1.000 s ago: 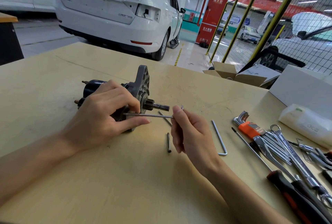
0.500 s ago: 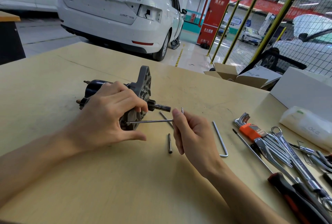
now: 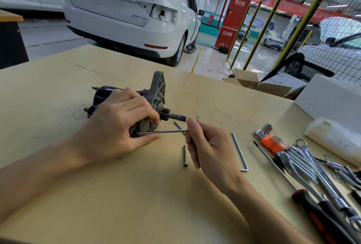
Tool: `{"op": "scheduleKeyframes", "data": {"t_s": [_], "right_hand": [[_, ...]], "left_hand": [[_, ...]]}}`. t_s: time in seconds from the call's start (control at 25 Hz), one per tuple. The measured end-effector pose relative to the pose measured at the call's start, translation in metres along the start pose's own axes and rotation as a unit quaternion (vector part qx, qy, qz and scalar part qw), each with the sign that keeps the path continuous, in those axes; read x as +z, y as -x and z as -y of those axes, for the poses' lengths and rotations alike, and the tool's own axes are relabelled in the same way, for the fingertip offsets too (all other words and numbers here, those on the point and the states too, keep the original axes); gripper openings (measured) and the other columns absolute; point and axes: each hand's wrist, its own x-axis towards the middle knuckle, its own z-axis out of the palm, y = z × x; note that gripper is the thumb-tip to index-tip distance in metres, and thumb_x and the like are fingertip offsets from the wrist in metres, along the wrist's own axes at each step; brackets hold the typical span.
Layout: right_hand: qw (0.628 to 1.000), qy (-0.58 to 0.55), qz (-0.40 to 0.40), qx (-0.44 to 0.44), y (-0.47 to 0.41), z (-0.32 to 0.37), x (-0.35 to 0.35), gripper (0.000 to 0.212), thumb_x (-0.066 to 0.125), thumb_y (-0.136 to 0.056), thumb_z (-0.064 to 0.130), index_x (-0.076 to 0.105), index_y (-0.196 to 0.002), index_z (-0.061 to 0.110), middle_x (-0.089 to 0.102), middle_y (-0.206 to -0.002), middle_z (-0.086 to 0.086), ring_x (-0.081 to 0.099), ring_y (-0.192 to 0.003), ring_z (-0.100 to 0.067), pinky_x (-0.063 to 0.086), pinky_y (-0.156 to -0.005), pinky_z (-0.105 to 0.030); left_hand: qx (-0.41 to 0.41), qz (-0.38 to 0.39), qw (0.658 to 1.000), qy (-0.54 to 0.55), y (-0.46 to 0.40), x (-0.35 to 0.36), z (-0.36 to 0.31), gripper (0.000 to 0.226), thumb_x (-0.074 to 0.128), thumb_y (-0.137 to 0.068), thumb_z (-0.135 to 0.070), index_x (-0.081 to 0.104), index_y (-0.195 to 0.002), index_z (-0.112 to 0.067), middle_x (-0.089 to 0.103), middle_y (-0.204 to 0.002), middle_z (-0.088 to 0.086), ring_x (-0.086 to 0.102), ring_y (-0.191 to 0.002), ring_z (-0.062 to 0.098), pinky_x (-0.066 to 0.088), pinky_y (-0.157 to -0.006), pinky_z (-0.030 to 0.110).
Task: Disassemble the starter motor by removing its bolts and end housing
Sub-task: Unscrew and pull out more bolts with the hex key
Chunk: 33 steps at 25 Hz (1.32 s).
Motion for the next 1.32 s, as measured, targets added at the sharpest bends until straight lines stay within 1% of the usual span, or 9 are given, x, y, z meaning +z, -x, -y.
{"op": "scheduleKeyframes", "data": {"t_s": [0.08, 0.4, 0.6, 0.76, 0.84, 1.0, 1.08, 1.2, 1.32], "right_hand": [[1.000, 0.005, 0.000, 0.002, -0.0001, -0.0008, 0.0000, 0.049, 0.044, -0.103, 0.033, 0.054, -0.066, 0.003, 0.047, -0.040, 0.001, 0.037, -0.033, -0.008, 0.034, -0.041, -0.019], [1.000, -0.003, 0.025, -0.001, 0.0010, -0.0017, -0.0049, 0.044, 0.050, -0.101, 0.031, 0.063, -0.066, 0.007, 0.050, -0.044, -0.002, 0.041, -0.037, -0.012, 0.036, -0.044, -0.023], [0.988, 0.112, 0.074, -0.077, 0.0058, -0.0033, -0.0020, 0.042, 0.046, -0.102, 0.036, 0.058, -0.068, 0.013, 0.052, -0.049, -0.005, 0.049, -0.042, -0.012, 0.042, -0.047, -0.036], [0.987, 0.124, 0.072, -0.079, 0.0048, -0.0030, 0.0002, 0.042, 0.044, -0.103, 0.036, 0.056, -0.070, 0.013, 0.053, -0.050, -0.004, 0.050, -0.044, -0.013, 0.045, -0.049, -0.040], [0.989, 0.107, 0.080, -0.062, 0.0047, -0.0017, 0.0007, 0.046, 0.043, -0.101, 0.043, 0.056, -0.070, 0.012, 0.054, -0.051, -0.006, 0.050, -0.045, -0.010, 0.045, -0.051, -0.040], [0.994, 0.002, 0.107, -0.018, 0.0063, 0.0017, -0.0005, 0.069, 0.032, -0.091, 0.066, 0.044, -0.060, 0.006, 0.048, -0.048, -0.011, 0.043, -0.046, -0.015, 0.036, -0.050, -0.028], [0.994, -0.053, 0.100, -0.006, 0.0053, 0.0023, -0.0032, 0.059, 0.037, -0.090, 0.057, 0.040, -0.059, 0.006, 0.044, -0.047, -0.012, 0.040, -0.044, -0.017, 0.032, -0.046, -0.028], [0.990, -0.106, 0.091, -0.004, 0.0018, 0.0025, -0.0050, 0.025, 0.039, -0.081, 0.017, 0.053, -0.062, 0.013, 0.047, -0.046, -0.007, 0.039, -0.041, -0.019, 0.030, -0.042, -0.021], [0.992, -0.099, 0.079, -0.007, 0.0004, -0.0003, -0.0041, 0.029, 0.035, -0.078, 0.007, 0.063, -0.067, 0.007, 0.054, -0.054, -0.009, 0.043, -0.041, -0.018, 0.035, -0.042, -0.017]], "left_hand": [[-0.001, -0.004, 1.000, 0.005, -0.0004, 0.0005, -0.0008, 0.033, 0.066, -0.084, -0.049, 0.075, -0.082, -0.018, 0.066, -0.086, -0.007, 0.055, -0.088, 0.020, 0.047, -0.074, 0.046], [0.000, -0.001, 1.000, 0.000, -0.0001, 0.0009, -0.0027, 0.032, 0.064, -0.087, -0.047, 0.076, -0.074, -0.021, 0.065, -0.084, -0.008, 0.054, -0.088, 0.018, 0.044, -0.073, 0.045], [0.017, 0.003, 1.000, 0.005, 0.0000, -0.0002, -0.0028, 0.031, 0.067, -0.085, -0.050, 0.076, -0.073, -0.024, 0.066, -0.082, -0.011, 0.055, -0.087, 0.018, 0.044, -0.071, 0.046], [0.021, 0.007, 1.000, 0.014, -0.0007, -0.0002, -0.0022, 0.031, 0.065, -0.086, -0.050, 0.077, -0.072, -0.025, 0.066, -0.081, -0.011, 0.055, -0.087, 0.017, 0.043, -0.071, 0.046], [0.022, 0.007, 1.000, 0.012, -0.0006, 0.0004, -0.0020, 0.030, 0.065, -0.086, -0.049, 0.077, -0.072, -0.025, 0.066, -0.081, -0.011, 0.056, -0.086, 0.017, 0.043, -0.071, 0.046], [0.011, 0.001, 1.000, 0.024, -0.0005, 0.0010, -0.0019, 0.032, 0.064, -0.087, -0.049, 0.076, -0.071, -0.024, 0.065, -0.081, -0.011, 0.056, -0.086, 0.017, 0.042, -0.072, 0.045], [0.003, -0.002, 0.999, 0.032, -0.0005, 0.0017, -0.0015, 0.032, 0.065, -0.086, -0.048, 0.076, -0.070, -0.023, 0.065, -0.081, -0.011, 0.055, -0.085, 0.016, 0.043, -0.072, 0.045], [-0.002, -0.008, 0.999, 0.033, -0.0008, 0.0019, -0.0005, 0.034, 0.065, -0.086, -0.048, 0.075, -0.068, -0.022, 0.065, -0.080, -0.011, 0.054, -0.085, 0.016, 0.044, -0.072, 0.046], [0.004, -0.007, 1.000, 0.025, -0.0004, 0.0024, 0.0000, 0.034, 0.064, -0.087, -0.048, 0.074, -0.068, -0.021, 0.065, -0.080, -0.011, 0.054, -0.086, 0.015, 0.044, -0.072, 0.045]]}}
